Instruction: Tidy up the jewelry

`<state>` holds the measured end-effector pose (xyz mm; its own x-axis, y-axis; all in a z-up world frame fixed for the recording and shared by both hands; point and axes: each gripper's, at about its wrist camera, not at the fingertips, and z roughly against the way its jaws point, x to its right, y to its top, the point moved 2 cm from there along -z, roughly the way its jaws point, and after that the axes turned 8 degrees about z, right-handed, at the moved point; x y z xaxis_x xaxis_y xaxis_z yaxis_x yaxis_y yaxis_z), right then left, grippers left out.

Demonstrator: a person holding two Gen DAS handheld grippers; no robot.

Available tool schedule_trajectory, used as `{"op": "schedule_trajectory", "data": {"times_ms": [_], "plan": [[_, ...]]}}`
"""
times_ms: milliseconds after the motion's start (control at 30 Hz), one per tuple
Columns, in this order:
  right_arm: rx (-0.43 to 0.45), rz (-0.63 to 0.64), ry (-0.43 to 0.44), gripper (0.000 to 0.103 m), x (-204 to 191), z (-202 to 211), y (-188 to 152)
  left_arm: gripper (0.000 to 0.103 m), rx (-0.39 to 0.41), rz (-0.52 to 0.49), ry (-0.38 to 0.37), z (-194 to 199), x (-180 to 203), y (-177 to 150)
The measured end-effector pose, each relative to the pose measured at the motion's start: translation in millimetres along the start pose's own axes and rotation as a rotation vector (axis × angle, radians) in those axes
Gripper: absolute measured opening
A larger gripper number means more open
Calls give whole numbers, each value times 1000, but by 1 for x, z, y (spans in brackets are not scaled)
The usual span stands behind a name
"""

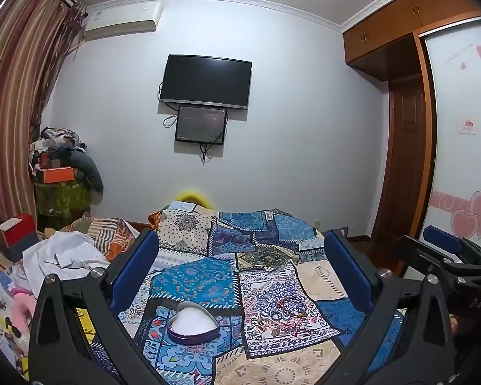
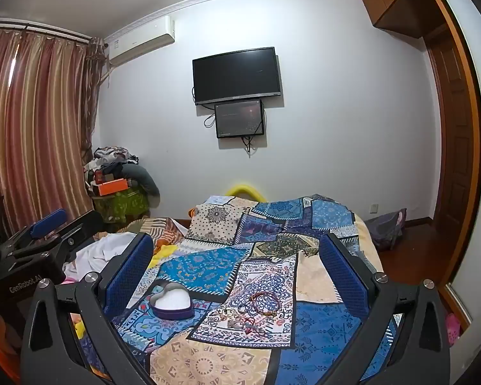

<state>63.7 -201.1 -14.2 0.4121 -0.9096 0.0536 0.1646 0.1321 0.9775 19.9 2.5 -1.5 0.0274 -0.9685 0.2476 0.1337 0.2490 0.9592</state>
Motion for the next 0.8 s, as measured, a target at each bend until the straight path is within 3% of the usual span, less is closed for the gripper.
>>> {"op": "schedule_trajectory", "data": {"times_ms": [800], "plan": [[-2,0,7,102,-4,-1,0,103,4,-21,10,-2,3,-3]]}}
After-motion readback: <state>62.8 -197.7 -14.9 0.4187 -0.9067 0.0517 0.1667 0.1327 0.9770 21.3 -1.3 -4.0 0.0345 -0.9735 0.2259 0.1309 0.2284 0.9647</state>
